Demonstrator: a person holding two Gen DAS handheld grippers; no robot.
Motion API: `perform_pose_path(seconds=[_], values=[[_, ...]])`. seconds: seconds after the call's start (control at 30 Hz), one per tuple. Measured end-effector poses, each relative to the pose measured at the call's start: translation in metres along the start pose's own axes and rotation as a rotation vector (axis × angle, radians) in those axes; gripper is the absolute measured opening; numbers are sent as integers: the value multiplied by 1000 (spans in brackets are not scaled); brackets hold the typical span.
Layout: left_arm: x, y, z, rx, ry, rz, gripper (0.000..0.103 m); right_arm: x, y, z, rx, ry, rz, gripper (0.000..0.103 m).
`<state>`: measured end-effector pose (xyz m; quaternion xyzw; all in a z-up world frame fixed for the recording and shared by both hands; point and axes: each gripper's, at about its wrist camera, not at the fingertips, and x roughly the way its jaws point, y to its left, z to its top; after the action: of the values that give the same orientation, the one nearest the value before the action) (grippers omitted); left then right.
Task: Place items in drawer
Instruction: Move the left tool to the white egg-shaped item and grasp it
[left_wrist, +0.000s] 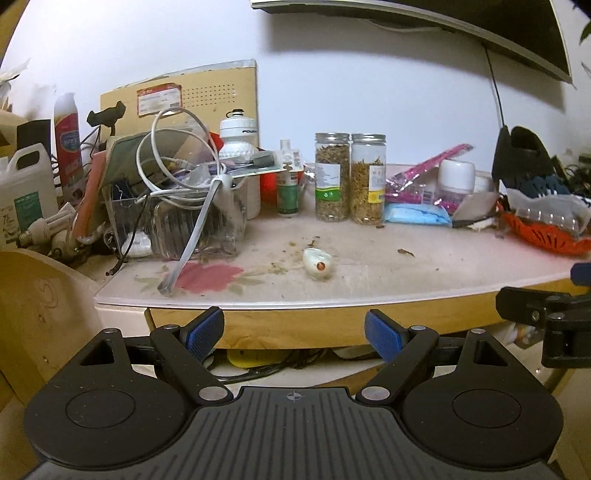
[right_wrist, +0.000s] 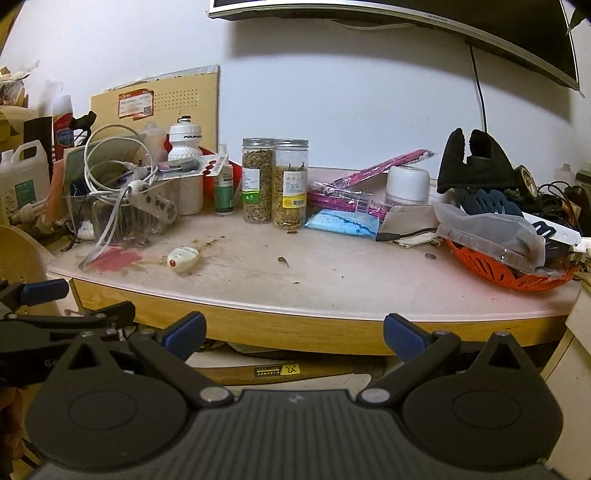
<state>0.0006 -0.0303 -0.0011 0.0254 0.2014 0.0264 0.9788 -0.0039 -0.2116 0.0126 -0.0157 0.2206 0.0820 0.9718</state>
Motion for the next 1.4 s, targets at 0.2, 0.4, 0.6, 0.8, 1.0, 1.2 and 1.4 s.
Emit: perform_pose_path(seconds=[0.2,0.4,0.6,0.8,1.0,1.2,1.4], values=[[-1,0,0,1,-13,-6,84,0,0,1,0,1,4,102],[-1,-2,0,12,-26,-16,84,-1,0,-1,3,0,5,102],[5,-6,1,34,-48,-36,84,-1,0,-1,3,2,1,102],[18,-9,4,39,-66,-60,84,-2,1,-2,1,4,0,102],[36,-14,7,47,-65,-72,84,-3,1,-3,-2,5,-2,102],[57,-12,11,25,-54,-67,84,2,-1,1,15,16,1,102],[79,-11,16,22,-47,-61,84,4,0,1,14,21,12,102]])
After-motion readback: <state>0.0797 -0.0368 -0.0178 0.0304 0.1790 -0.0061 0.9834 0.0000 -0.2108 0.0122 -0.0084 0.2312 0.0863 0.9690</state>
